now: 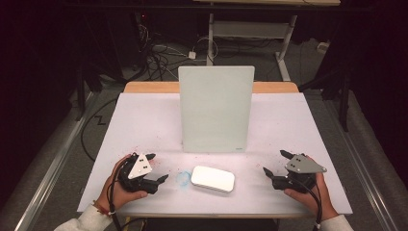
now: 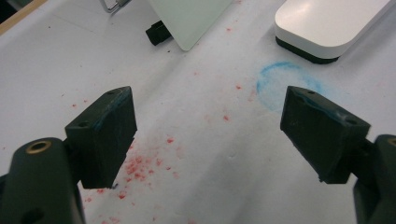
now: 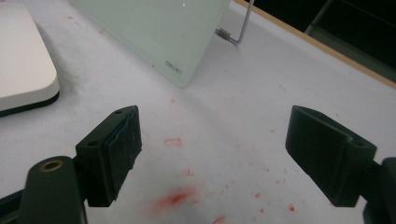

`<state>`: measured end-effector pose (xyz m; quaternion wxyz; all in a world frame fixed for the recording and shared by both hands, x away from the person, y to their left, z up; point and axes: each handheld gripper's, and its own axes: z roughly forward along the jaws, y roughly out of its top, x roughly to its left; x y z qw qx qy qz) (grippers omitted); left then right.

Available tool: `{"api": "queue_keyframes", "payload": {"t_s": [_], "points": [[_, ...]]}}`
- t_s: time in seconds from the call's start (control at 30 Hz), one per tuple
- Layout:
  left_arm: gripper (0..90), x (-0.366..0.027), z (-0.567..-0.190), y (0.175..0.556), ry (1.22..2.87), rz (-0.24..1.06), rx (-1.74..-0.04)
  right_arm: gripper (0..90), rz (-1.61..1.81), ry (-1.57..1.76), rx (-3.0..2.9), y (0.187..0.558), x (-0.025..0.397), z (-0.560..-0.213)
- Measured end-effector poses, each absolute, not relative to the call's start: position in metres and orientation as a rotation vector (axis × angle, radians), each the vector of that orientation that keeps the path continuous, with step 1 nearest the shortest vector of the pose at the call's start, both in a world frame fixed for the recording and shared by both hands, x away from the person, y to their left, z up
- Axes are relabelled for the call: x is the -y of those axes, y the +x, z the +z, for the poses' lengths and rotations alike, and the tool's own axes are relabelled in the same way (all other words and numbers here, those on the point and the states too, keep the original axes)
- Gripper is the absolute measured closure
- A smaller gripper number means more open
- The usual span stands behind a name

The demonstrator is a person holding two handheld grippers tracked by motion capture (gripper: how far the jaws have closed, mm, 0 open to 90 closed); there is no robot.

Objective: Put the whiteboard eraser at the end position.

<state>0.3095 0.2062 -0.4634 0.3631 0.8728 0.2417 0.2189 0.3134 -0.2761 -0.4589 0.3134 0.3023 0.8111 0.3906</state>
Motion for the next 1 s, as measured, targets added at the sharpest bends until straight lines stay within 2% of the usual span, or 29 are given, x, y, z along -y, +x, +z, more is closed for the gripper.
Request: {"api": "queue_keyframes", "payload": {"t_s": [0.27,1.0], "points": [[16.9,-0.204,-0.464,0.309,2.242,0.569,-0.624,19.0,1.037,0.831,-2.159,0.307,0.284,-0.47],[15.5,-0.201,-0.466,0.308,2.263,0.588,-0.625,16.8,1.014,0.773,-2.157,0.304,0.277,-0.466]]}}
